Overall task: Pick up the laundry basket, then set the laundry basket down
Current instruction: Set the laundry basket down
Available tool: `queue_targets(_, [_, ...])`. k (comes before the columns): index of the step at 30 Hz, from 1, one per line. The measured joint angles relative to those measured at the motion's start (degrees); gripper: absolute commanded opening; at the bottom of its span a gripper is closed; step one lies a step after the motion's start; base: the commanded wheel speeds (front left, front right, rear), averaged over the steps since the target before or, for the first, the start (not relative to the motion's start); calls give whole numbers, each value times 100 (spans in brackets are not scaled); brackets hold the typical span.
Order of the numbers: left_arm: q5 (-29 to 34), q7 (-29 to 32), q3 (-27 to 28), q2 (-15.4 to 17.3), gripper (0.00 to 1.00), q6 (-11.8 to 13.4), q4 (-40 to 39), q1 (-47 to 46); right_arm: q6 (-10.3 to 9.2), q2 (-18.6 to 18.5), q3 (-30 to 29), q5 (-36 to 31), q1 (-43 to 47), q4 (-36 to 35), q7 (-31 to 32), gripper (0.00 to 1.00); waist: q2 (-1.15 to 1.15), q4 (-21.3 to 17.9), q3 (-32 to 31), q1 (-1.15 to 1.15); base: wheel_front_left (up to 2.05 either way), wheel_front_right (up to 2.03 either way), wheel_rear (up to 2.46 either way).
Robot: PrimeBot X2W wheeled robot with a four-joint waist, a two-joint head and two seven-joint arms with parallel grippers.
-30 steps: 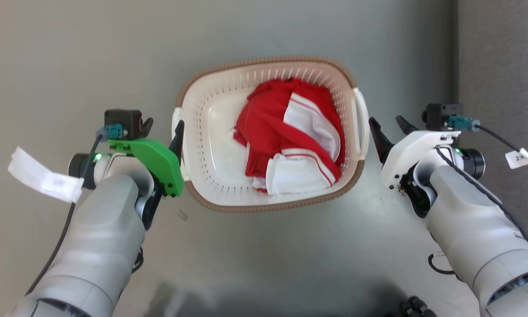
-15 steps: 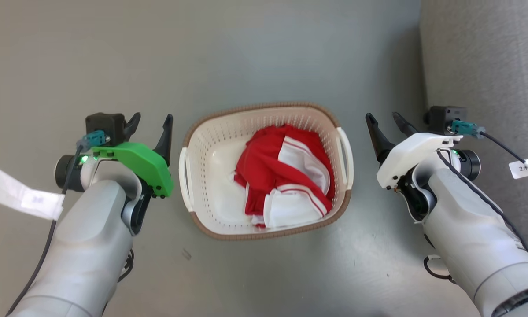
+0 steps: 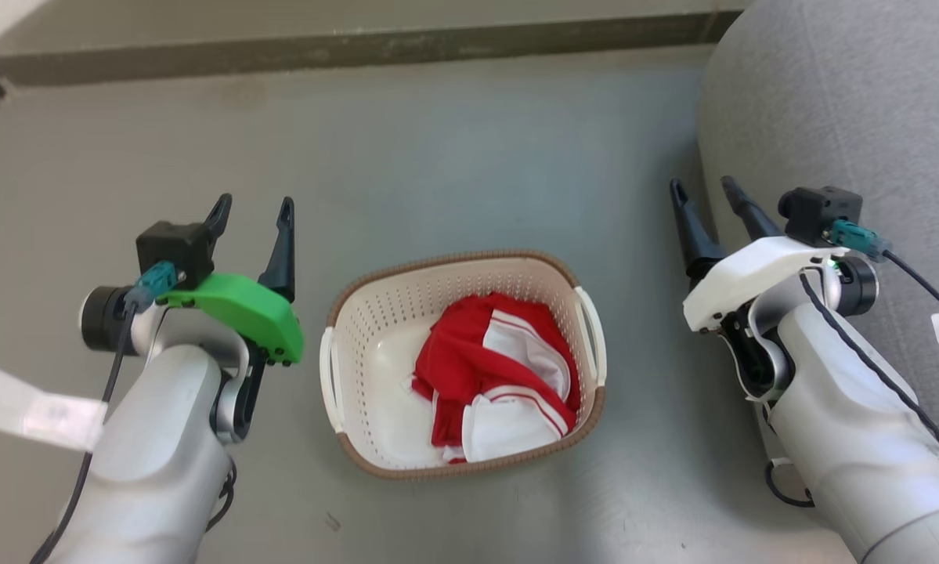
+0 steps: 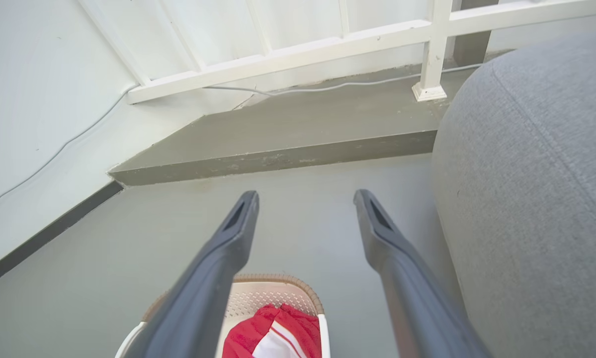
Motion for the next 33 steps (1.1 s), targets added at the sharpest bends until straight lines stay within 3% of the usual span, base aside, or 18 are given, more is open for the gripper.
queue_targets(6, [290, 0, 230, 155, 100, 249, -686, 581, -188, -59, -163, -292, 363, -632, -7, 100, 0, -73, -368, 0, 0, 0, 0])
queue_targets(15, [499, 0, 443, 196, 100, 352, -1507, 1496, -438, -110, -401, -564, 1009, -1462, -8, 100, 0, -191, -824, 0, 0, 0, 0])
queue_targets(24, [695, 0, 701, 227, 100, 446, -2161, 2281, -542, -177, -561, -816, 1634, -2159, -8, 100, 0, -235, -1115, 0, 0, 0, 0])
queue_targets(33, [901, 0, 832, 212, 100, 453, -2628, 3014, -634, -215, -580, -953, 2335, -2409, -8, 100, 0, -245, -1399, 0, 0, 0, 0])
